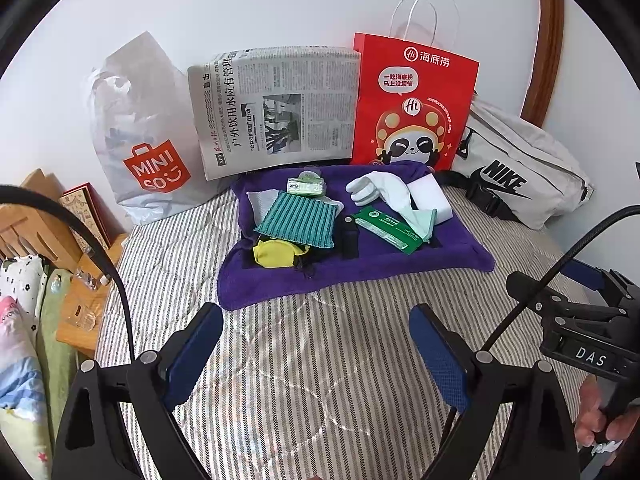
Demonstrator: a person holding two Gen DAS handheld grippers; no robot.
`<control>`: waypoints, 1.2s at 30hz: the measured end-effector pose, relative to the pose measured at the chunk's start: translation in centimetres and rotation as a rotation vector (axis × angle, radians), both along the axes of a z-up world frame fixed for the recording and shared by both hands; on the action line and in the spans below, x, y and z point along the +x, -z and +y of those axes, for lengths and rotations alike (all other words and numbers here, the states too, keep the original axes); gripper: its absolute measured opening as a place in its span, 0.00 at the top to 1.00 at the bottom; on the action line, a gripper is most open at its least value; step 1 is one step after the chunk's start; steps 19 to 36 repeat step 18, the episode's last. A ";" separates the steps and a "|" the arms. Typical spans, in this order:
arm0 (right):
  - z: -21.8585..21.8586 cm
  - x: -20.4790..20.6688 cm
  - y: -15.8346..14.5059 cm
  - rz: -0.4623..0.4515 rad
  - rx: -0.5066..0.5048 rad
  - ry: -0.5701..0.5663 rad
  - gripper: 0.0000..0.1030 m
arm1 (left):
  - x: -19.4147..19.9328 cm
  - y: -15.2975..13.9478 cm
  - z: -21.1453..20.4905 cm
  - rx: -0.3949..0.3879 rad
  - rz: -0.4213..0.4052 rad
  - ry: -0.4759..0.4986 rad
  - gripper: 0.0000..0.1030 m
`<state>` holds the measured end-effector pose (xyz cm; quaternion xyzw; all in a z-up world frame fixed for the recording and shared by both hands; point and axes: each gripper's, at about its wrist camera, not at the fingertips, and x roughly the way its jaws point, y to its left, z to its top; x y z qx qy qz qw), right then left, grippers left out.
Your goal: Organize soft objects
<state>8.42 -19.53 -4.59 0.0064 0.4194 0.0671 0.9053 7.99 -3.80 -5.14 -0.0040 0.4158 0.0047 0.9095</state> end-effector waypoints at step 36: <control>0.2 -0.1 0.1 0.003 -0.001 -0.004 0.06 | 0.1 0.1 0.1 0.002 0.002 -0.008 0.08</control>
